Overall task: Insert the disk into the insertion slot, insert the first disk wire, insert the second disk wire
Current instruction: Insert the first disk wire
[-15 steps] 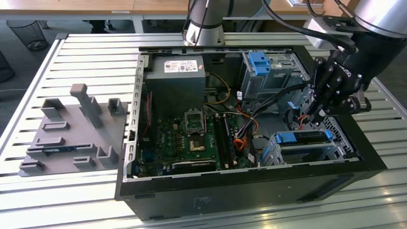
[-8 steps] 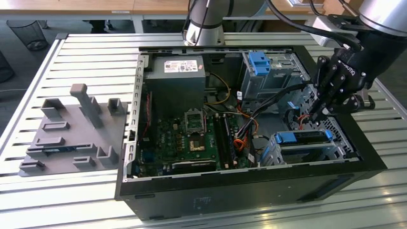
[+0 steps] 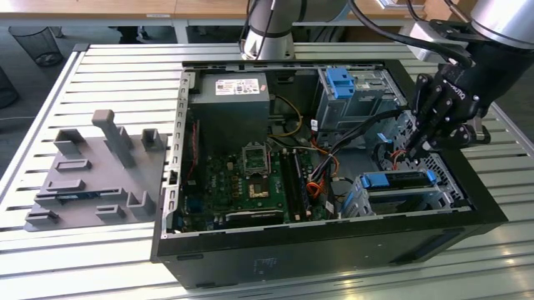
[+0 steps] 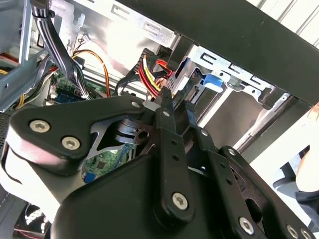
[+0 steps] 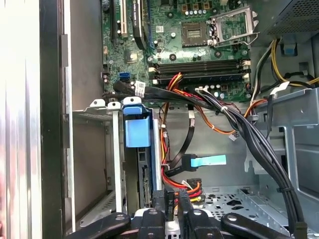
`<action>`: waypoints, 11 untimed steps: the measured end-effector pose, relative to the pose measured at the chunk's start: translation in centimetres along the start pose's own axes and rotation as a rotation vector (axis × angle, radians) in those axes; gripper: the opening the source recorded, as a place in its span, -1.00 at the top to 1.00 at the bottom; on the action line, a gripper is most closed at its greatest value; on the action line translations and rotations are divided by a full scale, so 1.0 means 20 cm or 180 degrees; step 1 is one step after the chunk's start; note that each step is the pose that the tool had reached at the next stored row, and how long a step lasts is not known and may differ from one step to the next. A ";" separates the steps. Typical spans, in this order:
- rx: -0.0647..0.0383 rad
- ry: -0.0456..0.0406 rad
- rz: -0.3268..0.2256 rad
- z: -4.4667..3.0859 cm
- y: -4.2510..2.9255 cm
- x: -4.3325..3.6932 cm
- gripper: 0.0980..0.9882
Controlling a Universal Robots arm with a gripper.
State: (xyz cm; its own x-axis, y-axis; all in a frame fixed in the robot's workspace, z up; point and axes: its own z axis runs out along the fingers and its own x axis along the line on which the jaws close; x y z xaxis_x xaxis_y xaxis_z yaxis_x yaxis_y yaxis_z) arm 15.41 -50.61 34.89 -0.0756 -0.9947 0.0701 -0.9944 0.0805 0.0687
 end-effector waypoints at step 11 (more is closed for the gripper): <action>0.0039 0.0004 -0.0090 0.005 0.004 0.001 0.85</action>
State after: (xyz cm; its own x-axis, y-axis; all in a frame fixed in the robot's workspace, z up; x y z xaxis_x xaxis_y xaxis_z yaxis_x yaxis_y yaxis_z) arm 15.33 -50.62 34.79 -0.0474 -0.9965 0.0695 -0.9970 0.0515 0.0584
